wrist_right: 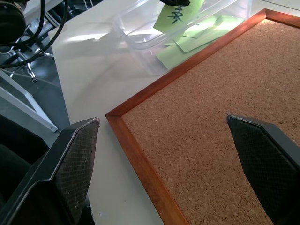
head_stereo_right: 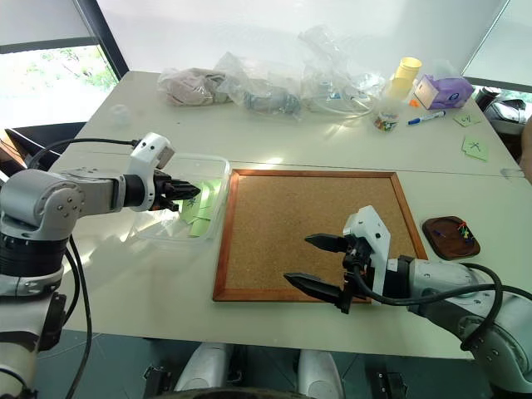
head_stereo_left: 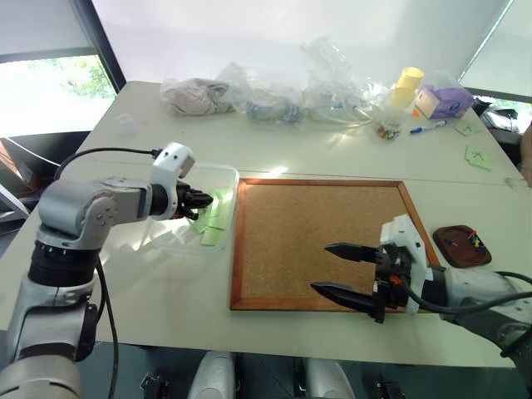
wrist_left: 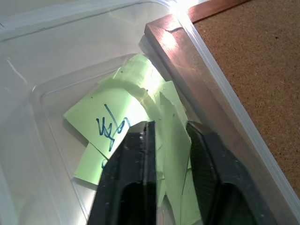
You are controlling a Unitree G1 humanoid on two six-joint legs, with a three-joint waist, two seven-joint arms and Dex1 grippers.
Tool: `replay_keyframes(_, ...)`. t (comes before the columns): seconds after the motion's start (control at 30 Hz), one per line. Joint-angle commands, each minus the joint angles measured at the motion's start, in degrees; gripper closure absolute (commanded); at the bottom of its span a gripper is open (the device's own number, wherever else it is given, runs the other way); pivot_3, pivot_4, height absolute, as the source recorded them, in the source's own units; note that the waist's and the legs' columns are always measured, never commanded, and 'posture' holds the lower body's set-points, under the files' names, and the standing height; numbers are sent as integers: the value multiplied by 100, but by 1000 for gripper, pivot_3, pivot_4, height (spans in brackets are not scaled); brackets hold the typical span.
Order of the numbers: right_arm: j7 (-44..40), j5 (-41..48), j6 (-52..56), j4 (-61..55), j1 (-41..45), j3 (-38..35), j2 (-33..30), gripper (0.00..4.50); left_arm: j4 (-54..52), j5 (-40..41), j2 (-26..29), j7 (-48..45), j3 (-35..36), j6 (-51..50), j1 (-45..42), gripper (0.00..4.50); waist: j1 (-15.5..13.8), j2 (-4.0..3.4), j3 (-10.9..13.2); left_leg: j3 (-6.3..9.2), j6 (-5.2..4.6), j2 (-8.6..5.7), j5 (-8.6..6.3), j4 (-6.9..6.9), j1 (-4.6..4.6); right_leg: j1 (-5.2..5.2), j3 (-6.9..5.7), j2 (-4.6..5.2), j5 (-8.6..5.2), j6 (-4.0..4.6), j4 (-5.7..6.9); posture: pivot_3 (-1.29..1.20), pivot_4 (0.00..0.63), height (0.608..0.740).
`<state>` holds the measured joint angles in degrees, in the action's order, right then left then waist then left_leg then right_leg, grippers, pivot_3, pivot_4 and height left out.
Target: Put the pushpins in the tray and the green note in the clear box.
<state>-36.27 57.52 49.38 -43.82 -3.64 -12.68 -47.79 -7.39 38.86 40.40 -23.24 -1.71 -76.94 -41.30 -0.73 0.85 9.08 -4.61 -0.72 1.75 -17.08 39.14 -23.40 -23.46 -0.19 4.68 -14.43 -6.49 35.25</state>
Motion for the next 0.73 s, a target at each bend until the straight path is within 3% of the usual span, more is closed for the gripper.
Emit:
replay_keyframes(0.03,34,-92,-208,-144,-76,-85,34,0,-56,-184,32,-162,-38,158,-187,1125,1,0,0,0,0,0,0,0,0,0,0,0,0,-1,0,0,150,740)
replay_keyframes(0.1,64,-165,-265,-142,-135,-64,62,0,-126,-421,221,-342,-268,407,-190,228,1,0,0,0,0,0,0,0,0,0,0,-1,1,-2,1,0,150,740)
replay_keyframes(0.13,75,-211,-297,-128,-164,-74,63,0,-88,-424,189,-390,-191,471,-241,85,1,0,0,0,0,-1,0,0,1,0,0,-1,1,-1,1,0,150,740)
replay_keyframes(0.23,34,-293,-373,-28,-233,-197,37,0,-40,-433,207,-674,-50,751,-398,85,-5,1,0,-1,0,0,0,0,0,0,0,0,0,0,1,0,150,740)
replay_keyframes(0.57,-88,-90,-358,176,-494,-961,-56,0,23,-640,1274,-2986,-378,2119,-788,85,2,1,1,-6,0,-1,0,1,2,-1,0,-2,-1,1,2,0,150,740)
replay_keyframes(0.73,316,80,-389,336,-982,-1923,227,0,-691,349,552,-3307,134,2061,-181,85,-38,2,0,-3,-5,4,-3,5,-1,7,0,2,0,0,-2,0,150,740)
